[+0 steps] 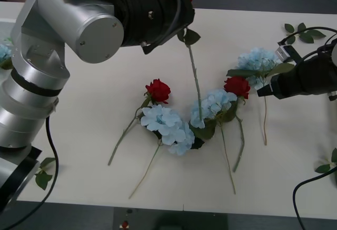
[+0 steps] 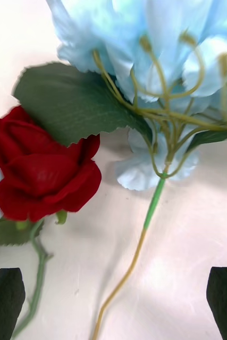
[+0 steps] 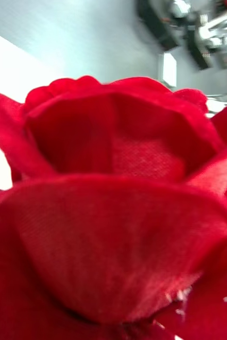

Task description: Put the red flowers into the right box and the blue flowers into the left box

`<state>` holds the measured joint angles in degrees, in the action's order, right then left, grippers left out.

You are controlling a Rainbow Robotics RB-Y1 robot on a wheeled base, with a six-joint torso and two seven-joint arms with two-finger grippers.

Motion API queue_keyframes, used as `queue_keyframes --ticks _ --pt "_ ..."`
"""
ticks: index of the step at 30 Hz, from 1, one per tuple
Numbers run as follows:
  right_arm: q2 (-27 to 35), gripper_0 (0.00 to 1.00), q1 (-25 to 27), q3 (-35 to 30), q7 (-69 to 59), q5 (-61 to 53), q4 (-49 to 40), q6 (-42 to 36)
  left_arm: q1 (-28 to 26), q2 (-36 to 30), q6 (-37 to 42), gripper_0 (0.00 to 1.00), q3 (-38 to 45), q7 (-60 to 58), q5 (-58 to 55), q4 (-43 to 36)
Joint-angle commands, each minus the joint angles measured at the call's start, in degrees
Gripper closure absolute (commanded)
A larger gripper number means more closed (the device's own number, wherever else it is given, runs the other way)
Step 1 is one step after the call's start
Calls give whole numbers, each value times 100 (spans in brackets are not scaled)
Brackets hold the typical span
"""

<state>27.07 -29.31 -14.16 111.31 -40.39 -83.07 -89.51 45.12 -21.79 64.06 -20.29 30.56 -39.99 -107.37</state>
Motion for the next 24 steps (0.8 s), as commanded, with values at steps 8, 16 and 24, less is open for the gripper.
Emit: queue_keyframes --ticks 8,16,24 --pt "194 0 -154 -1291 1965 -1463 -842 -1472 252 1467 -966 100 -353 -297 747 322" --pt "343 0 -163 -1678 2202 -2790 -842 -2049 419 1564 -1370 100 -529 -244 1116 542" --pt "413 0 -207 -1845 1683 -3845 -745 -2049 436 1529 -1423 100 -590 -288 1239 542"
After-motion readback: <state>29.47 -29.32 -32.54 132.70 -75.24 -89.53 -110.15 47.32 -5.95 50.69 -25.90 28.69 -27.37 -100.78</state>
